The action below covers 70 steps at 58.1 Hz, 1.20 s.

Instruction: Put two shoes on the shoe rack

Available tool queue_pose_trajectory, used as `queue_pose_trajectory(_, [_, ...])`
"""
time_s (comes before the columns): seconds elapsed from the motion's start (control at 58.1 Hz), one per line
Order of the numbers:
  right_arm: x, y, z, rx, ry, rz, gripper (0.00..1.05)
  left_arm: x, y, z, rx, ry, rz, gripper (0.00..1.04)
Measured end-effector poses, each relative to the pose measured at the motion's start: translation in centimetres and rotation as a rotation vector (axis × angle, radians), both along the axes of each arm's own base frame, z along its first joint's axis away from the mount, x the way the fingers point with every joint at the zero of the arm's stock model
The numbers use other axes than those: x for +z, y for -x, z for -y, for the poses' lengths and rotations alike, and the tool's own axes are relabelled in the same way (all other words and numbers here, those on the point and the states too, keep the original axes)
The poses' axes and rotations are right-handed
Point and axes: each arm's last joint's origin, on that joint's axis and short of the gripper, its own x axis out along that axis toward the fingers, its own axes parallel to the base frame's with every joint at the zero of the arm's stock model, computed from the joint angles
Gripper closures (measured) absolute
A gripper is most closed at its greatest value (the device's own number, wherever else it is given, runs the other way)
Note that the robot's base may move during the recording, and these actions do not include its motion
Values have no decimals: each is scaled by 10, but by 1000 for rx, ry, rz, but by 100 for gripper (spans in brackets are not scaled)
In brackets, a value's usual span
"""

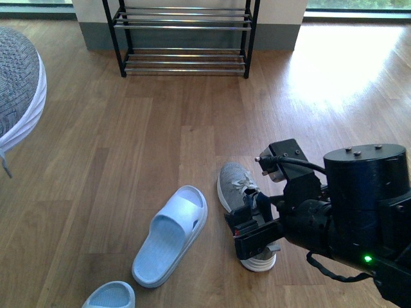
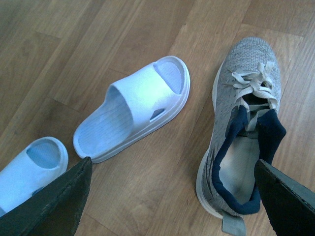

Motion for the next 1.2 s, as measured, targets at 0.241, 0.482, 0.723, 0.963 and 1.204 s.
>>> queue_pose_trajectory(0.241, [-39, -25, -2, 12, -2, -25, 9, 0, 0, 0, 0, 0, 0, 103])
queue_pose_trajectory(0.482, [-69, -66, 21, -43, 41, -29, 9, 0, 0, 0, 0, 0, 0, 103])
queue_pose_trajectory(0.723, [-72, -89, 52, -112, 59, -9, 9, 0, 0, 0, 0, 0, 0, 103])
queue_pose_trajectory(0.963, [-96, -87, 69, -132, 102, -49, 9, 0, 0, 0, 0, 0, 0, 103])
queue_pose_trajectory(1.204, [-107, -82, 80, -153, 128, -69, 9, 0, 0, 0, 0, 0, 0, 103])
